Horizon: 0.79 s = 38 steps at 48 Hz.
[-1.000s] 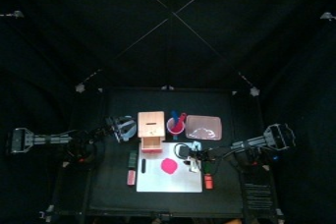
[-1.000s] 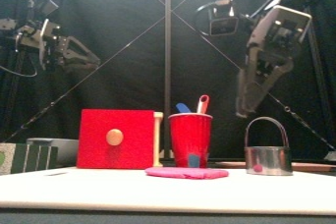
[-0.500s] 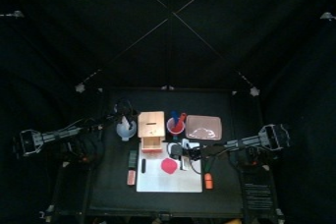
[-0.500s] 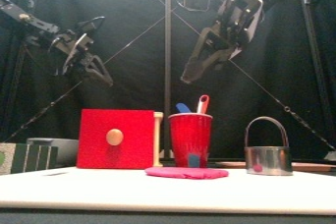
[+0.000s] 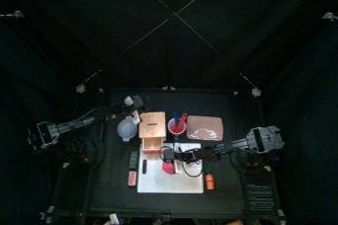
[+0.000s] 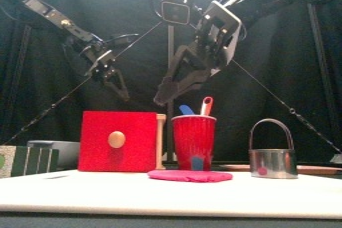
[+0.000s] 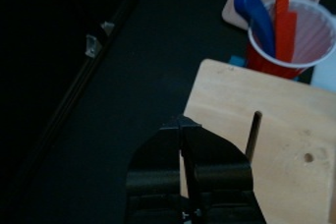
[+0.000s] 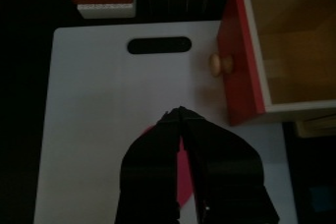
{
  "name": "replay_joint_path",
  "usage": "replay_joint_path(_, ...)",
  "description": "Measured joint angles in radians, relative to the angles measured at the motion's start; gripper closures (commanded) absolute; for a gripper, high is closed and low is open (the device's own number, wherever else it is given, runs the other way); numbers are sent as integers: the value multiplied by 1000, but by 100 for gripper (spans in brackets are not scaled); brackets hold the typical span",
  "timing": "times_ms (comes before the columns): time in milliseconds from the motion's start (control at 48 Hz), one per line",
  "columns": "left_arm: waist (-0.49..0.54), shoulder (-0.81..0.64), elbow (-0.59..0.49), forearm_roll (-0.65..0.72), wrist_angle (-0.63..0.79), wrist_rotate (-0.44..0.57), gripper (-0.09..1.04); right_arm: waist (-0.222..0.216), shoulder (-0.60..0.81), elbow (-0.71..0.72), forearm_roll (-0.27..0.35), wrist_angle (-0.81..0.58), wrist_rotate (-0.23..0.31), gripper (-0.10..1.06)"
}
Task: Get the cutter from the drawer then cut the dough then place the extra dough in the bowl
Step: Shut the drawer
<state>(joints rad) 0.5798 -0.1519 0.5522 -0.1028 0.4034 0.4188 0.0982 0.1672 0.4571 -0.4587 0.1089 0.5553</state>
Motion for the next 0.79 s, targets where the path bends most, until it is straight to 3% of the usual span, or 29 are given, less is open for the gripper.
replay_joint_path(333,31,213,-156,-40,146,173,69,3,78,-66,3,3,-3,85)
replay_joint_path(625,58,255,-184,-97,238,282,69,2,143,-135,-6,54,-9,85)
replay_joint_path(792,58,255,-186,-115,239,288,69,0,175,-183,-31,86,-12,85)
